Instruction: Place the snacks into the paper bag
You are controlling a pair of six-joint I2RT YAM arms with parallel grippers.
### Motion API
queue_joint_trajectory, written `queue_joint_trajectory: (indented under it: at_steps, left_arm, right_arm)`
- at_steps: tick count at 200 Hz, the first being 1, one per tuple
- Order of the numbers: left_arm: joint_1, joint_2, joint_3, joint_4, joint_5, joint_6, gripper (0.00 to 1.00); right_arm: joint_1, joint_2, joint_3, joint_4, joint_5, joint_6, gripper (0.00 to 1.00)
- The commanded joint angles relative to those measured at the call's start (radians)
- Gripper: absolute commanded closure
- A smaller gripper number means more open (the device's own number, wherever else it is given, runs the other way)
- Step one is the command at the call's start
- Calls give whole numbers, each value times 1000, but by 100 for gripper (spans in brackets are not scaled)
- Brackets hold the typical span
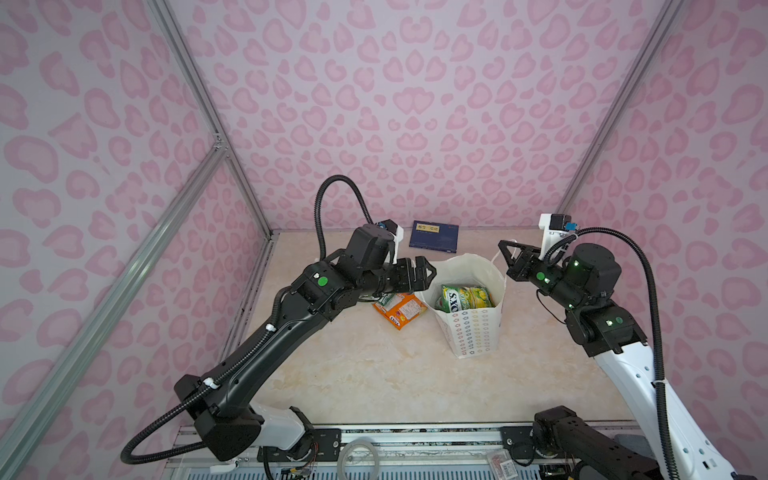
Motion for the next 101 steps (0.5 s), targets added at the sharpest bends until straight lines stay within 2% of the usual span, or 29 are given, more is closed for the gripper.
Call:
queue_joint_trajectory:
  at_steps: [1, 15, 29, 45, 72, 101]
  left_arm:
    - [32, -10, -8, 23, 85, 37, 2]
    - [34, 4, -7, 64, 163, 76, 2]
    - [33, 65, 61, 34, 227, 115, 2]
    - [32, 91, 87, 5, 167, 118, 2]
    - [34, 50, 42, 5, 109, 112, 2]
    - [29, 18, -20, -55, -18, 119, 2]
  right_arm:
    - [0, -4, 4, 31, 20, -25, 100]
    - [4, 3, -10, 51, 11, -27, 100]
    - [4, 16, -11, 54, 0, -25, 100]
    - [0, 25, -1, 42, -11, -30, 100]
    - [-20, 2, -27, 53, 5, -16, 100]
    - [-29, -12, -71, 37, 40, -1, 100]
